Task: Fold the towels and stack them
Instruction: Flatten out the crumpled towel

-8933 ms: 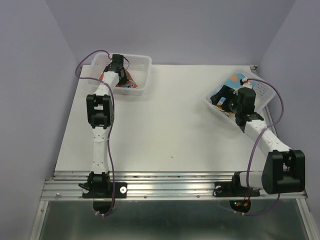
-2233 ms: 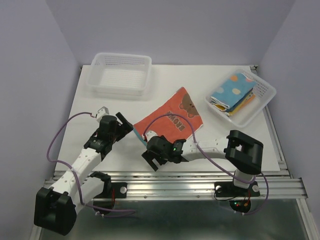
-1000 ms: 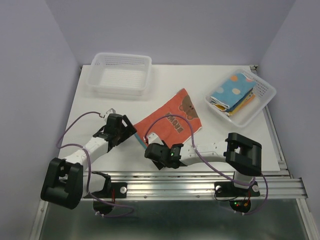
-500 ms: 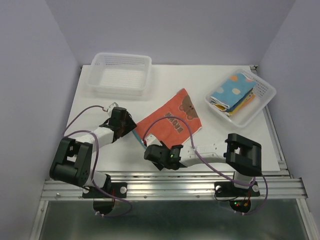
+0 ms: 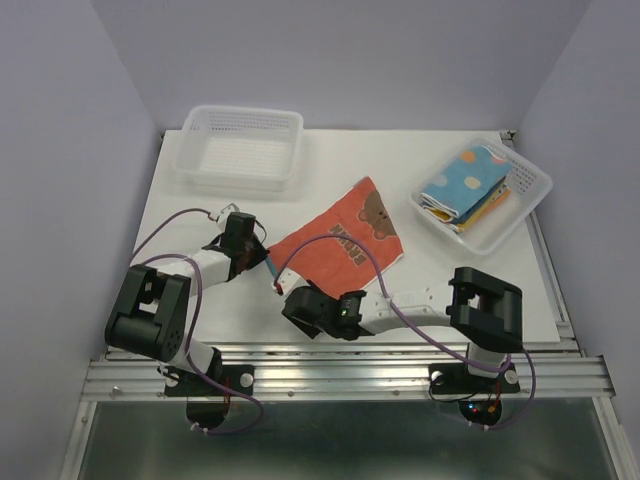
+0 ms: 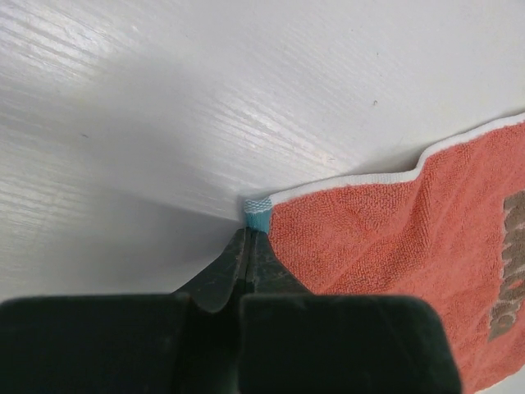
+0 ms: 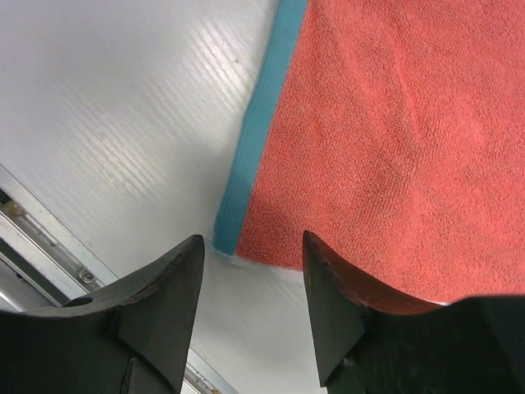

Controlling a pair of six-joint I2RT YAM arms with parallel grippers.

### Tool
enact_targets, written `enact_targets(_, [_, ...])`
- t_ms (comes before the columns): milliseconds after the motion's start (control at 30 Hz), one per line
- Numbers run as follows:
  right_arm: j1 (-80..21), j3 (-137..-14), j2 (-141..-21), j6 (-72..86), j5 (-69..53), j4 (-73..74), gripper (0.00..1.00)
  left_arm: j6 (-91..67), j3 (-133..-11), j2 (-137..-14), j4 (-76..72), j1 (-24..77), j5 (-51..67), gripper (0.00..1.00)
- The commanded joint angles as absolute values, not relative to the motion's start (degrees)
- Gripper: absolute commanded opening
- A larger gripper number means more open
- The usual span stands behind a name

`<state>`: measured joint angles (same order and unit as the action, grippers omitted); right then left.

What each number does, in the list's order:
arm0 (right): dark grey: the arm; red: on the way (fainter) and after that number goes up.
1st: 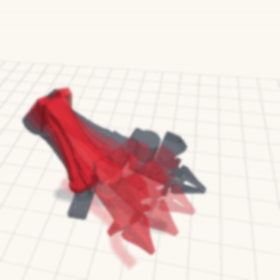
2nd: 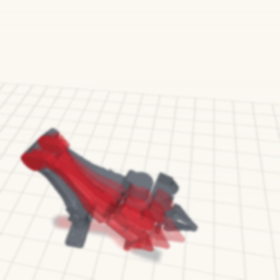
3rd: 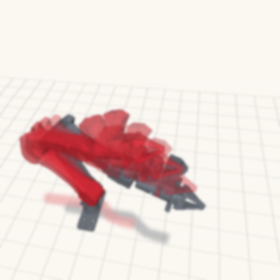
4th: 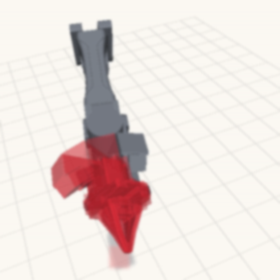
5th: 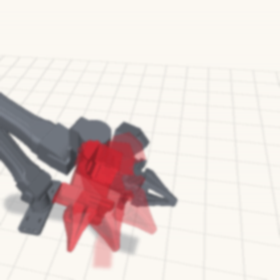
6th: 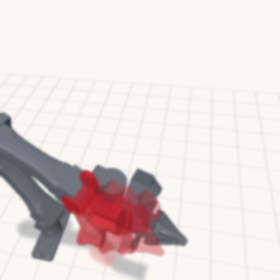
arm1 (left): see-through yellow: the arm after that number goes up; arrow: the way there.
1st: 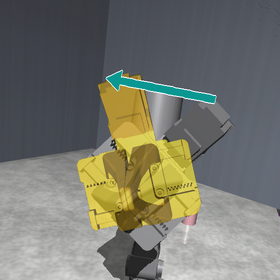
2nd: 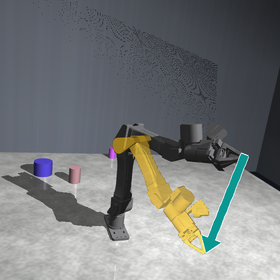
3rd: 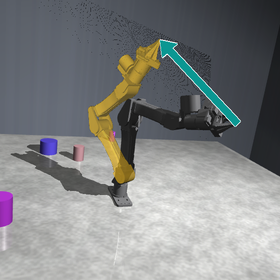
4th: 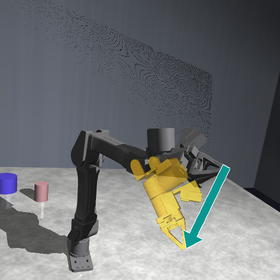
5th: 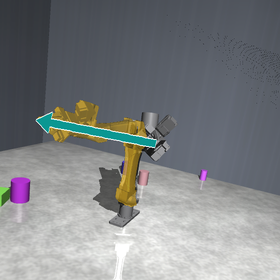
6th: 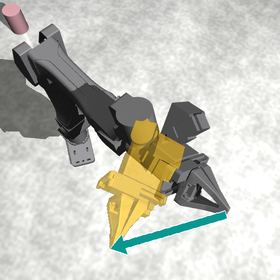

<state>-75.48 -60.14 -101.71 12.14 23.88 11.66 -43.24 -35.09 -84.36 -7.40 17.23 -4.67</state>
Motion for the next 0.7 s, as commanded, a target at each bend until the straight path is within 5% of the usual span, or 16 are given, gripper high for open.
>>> enact_targets(0, [-76.1,-59.6,-102.6,10.5,22.9,6.2,0.56,-42.1,-36.0,-84.2,-5.9,17.4,-5.1,0.0])
enact_targets(500, [-76.1,-56.4,-103.4,18.9,24.5,9.0,0.43,-42.0,-30.7,-76.1,-9.3,17.4,-3.9,0.0])
enact_targets(567, [-76.1,-54.9,-102.4,20.5,23.9,9.2,0.33,-41.9,-29.6,-73.7,-9.8,17.4,-3.9,0.0])
enact_targets(667, [-76.1,-54.1,-100.1,21.5,24.4,9.6,0.03,-41.7,-28.2,-70.2,-10.3,17.5,-2.6,0.0])
